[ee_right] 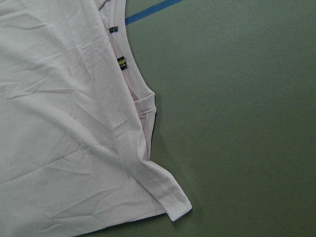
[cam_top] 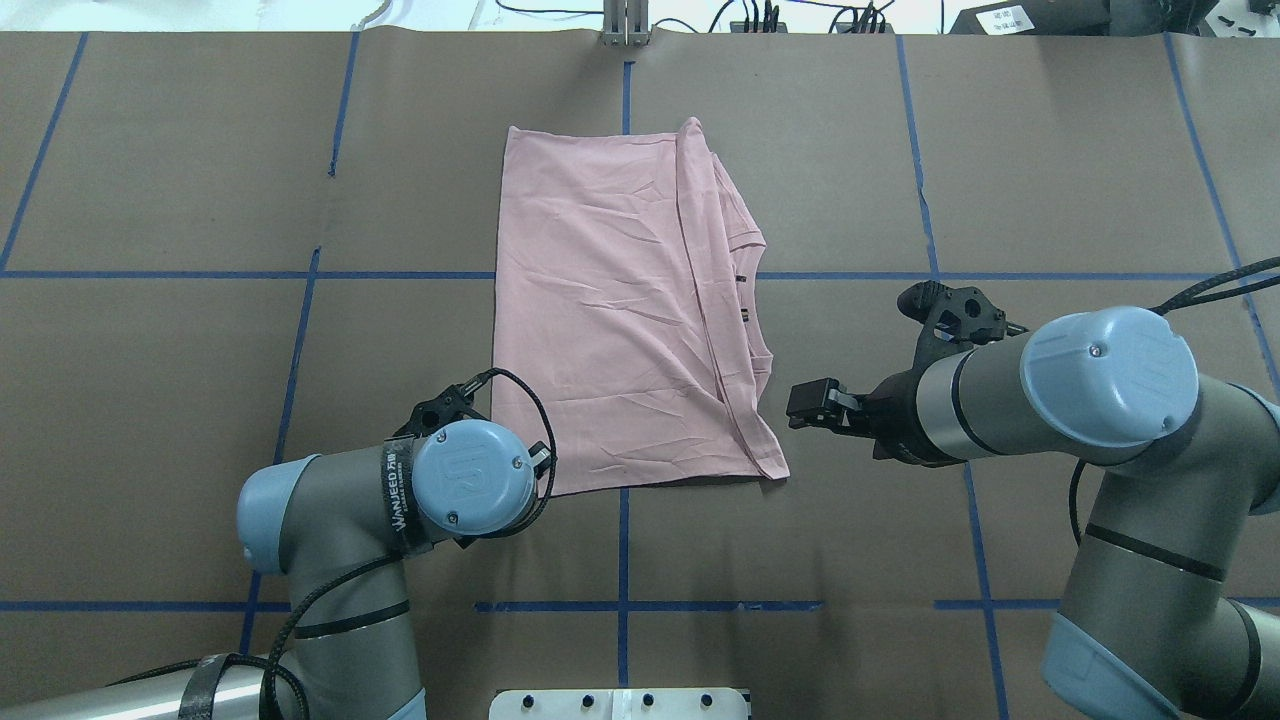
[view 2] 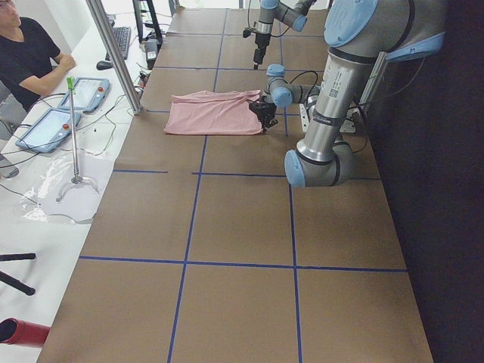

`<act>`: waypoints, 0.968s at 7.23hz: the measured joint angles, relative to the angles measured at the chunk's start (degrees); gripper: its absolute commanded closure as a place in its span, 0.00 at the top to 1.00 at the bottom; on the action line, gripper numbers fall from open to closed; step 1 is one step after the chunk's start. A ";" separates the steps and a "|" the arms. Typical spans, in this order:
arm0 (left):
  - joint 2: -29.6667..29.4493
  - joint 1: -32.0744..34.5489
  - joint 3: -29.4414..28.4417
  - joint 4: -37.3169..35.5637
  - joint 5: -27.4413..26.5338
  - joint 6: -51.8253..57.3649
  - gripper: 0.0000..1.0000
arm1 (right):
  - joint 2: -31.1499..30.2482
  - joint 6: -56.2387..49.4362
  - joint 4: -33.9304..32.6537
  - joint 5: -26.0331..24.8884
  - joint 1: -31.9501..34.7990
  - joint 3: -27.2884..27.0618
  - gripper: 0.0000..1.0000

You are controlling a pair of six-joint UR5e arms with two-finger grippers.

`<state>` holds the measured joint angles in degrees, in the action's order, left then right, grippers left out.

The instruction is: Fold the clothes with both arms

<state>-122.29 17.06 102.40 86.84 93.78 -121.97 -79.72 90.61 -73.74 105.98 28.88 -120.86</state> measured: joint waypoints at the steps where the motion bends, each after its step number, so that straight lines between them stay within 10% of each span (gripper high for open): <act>1: 0.13 0.09 1.47 -0.04 0.10 0.30 0.00 | 0.00 0.00 0.00 0.05 0.05 -0.03 1.00; 7: 0.30 0.34 4.04 0.18 0.09 5.35 0.00 | 11.94 9.77 -10.45 -2.17 -4.03 9.10 1.00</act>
<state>-121.99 17.40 106.43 87.02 93.87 -116.62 -67.77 100.38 -84.19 103.81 24.86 -111.76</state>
